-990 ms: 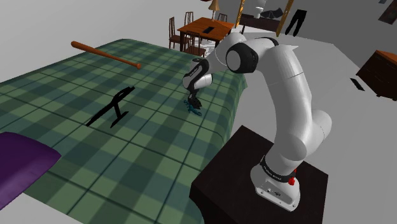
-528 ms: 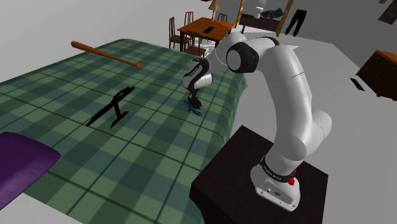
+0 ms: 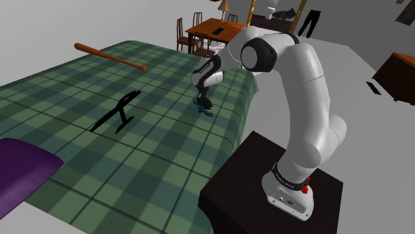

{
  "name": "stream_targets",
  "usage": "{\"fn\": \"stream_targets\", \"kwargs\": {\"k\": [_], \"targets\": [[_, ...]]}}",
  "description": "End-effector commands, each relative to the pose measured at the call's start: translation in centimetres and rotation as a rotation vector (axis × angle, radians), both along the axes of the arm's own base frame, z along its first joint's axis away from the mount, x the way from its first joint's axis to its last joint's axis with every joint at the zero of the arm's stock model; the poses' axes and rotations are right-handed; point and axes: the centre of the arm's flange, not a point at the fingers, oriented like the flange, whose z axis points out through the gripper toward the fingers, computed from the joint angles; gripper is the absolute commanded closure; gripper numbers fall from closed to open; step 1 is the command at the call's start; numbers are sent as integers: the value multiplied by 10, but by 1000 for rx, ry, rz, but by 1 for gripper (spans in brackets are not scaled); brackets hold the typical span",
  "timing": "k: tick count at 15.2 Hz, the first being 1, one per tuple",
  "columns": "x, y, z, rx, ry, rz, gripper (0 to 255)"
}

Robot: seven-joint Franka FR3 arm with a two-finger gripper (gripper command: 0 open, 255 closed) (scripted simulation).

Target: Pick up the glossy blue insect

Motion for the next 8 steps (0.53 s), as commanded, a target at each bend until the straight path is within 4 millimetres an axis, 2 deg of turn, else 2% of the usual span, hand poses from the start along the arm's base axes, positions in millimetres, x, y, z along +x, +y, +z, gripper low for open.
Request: {"fn": "stream_targets", "kwargs": {"k": [1,6,8], "targets": [[1,0,11,0,0,0,255],[1,0,37,0,0,0,255],[1,0,38,0,0,0,255]]}}
